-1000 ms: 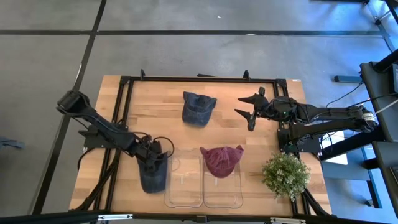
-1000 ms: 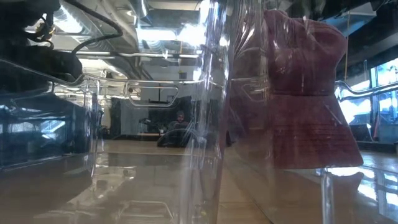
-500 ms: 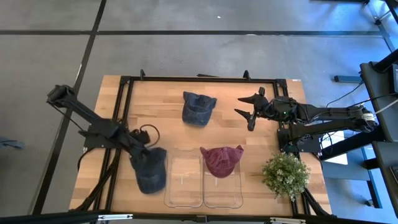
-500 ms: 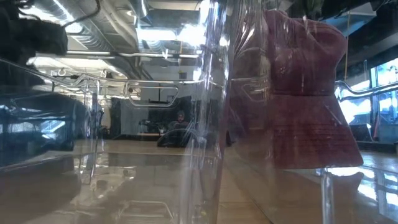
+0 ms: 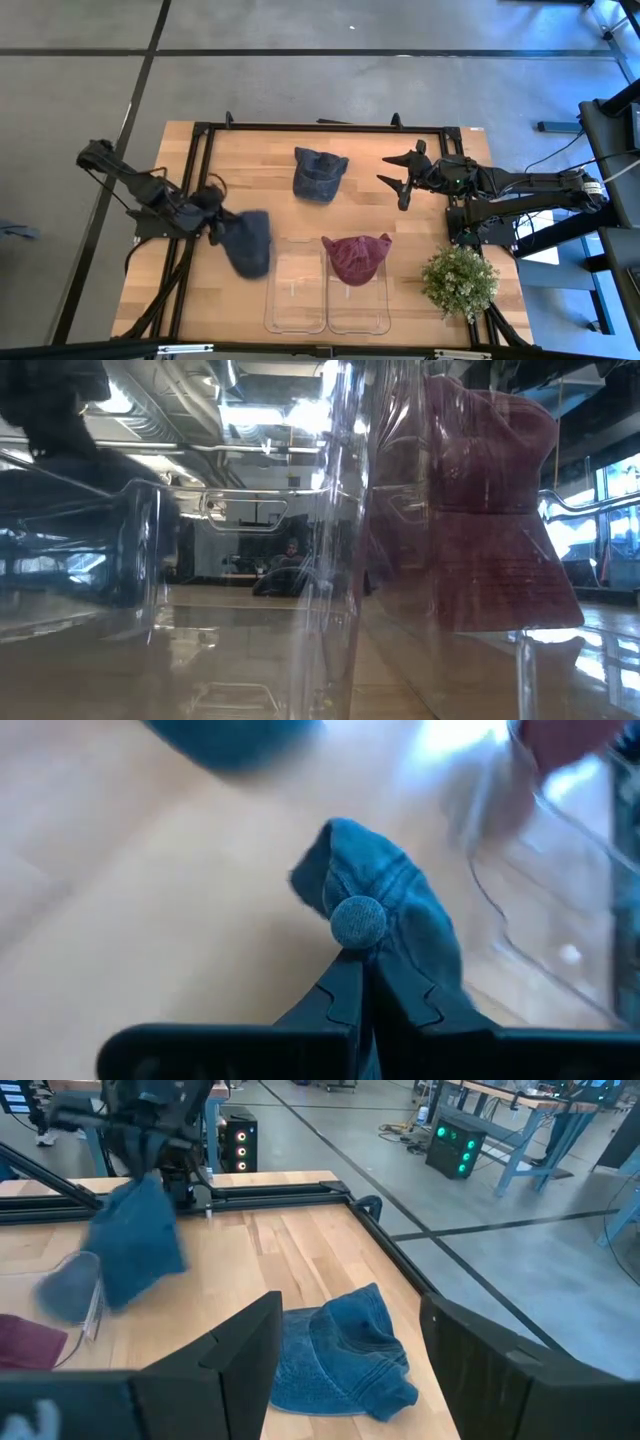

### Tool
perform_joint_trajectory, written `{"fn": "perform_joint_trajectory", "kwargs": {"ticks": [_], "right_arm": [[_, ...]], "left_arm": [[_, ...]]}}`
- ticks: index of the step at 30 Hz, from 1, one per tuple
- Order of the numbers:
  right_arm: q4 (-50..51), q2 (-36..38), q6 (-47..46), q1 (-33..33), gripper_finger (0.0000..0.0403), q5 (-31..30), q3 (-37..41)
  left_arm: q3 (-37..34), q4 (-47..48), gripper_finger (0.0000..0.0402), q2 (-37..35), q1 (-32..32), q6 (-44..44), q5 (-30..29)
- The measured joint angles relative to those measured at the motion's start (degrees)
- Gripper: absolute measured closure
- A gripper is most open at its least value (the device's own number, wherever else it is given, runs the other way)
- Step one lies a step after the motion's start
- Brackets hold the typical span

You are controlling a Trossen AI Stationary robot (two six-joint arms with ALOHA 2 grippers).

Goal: Pick & Place hat
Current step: Put the bottom black cap into the left transparent bin

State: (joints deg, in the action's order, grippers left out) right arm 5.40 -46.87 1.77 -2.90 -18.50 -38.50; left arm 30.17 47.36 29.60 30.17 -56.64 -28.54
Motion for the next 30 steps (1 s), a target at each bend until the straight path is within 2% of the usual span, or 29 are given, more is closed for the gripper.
{"fn": "perform_joint_trajectory", "kwargs": {"ticks": [3, 6, 10, 14, 16, 19, 22, 25, 30], "right_arm": [[0.0, 0.0, 0.0, 0.0, 0.0166, 0.0, 0.0], [0.0, 0.0, 0.0, 0.0, 0.0166, 0.0, 0.0], [-0.7, 0.0, 0.0, 0.0, 0.0166, 0.0, 0.0], [-1.8, 0.0, 0.2, 0.0, 0.0166, 0.0, 0.0], [-1.8, 0.0, 0.2, 0.0, 0.0166, 0.0, 0.0], [-1.9, 0.0, 0.2, 0.0, 0.0166, 0.0, 0.0], [-1.9, 0.0, 0.2, 0.0, 0.0166, 0.0, 0.0], [-1.9, 0.0, 0.2, 0.0, 0.0166, -1.0, 0.0], [-1.8, 0.0, 0.2, 0.0, 0.0166, -5.9, 0.0]], "left_arm": [[4.3, 7.8, 0.0398, -1.2, 0.0, 1.1, -8.0], [9.1, 10.6, 0.0398, -1.6, 0.0, 4.9, -16.1], [15.5, 8.8, 0.0398, -1.3, 0.0, 12.9, -21.9], [21.3, 1.0, 0.0398, -0.5, 0.0, 22.1, -25.3], [23.7, -4.5, 0.0398, 0.5, 0.0, 29.1, -25.2], [27.3, -13.0, 0.0398, 3.0, 0.0, 40.3, -21.9], [31.2, -20.3, 0.0398, 6.3, 0.0, 47.7, -18.4], [35.7, -22.8, 0.0398, 10.4, 0.0, 51.1, -14.8], [41.6, -22.2, 0.0398, 18.5, -0.1, 51.9, -9.6]]}}
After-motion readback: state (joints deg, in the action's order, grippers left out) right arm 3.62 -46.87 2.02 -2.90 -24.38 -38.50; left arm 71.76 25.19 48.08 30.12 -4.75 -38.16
